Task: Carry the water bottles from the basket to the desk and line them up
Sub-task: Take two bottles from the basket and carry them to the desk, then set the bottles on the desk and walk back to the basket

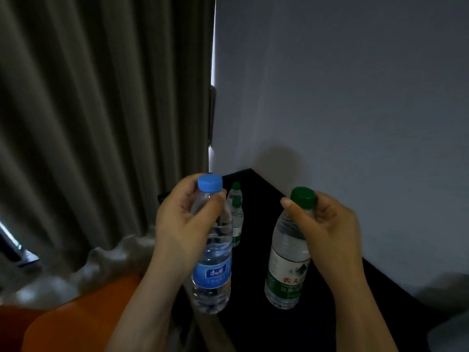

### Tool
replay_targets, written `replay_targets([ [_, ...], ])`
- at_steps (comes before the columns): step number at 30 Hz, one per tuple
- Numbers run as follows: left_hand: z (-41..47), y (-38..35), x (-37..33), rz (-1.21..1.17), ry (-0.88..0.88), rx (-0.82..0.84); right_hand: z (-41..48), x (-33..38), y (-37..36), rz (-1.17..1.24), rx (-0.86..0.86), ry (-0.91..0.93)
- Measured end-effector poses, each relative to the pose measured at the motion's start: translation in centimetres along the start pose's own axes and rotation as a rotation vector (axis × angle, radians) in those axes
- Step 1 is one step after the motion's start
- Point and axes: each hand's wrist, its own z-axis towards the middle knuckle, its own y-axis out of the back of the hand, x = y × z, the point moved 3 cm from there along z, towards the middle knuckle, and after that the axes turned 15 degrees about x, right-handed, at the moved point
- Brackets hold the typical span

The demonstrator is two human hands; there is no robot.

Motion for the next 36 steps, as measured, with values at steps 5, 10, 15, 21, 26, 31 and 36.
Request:
replay_targets([
  [5, 3.8, 2.9, 7.1, -0.035, 0.142, 0.132, 3.2, -5.8, -2.3, -0.054, -0.020, -0.151],
  [10, 6.1, 4.4, 14.3, 0.108, 0.227, 0.214, 4.7, -10.8, -4.1, -0.132, -0.045, -0.224],
  [15, 7.5, 4.5, 19.9, 0.163, 0.318, 0.288, 6.0, -15.4, -5.1, -0.087, -0.036, -0.385],
  [21, 8.6, 3.6, 24.7, 0.244, 0.390, 0.304, 7.7, -21.0, -5.5, -0.115, 0.020, -0.479],
  [26, 9.8, 2.3, 28.1, 0.321, 0.423, 0.347, 9.5, -24.4, -5.5, -0.117, 0.034, -0.514],
  [31, 10.3, 2.2, 30.8, 0.334, 0.447, 0.333, 10.8, -26.4, -5.7, -0.106, 0.060, -0.533],
  [36, 10.0, 2.5, 32.1, 0.380, 0.415, 0.325, 11.4, -28.1, -6.2, -0.146, 0.096, -0.556],
])
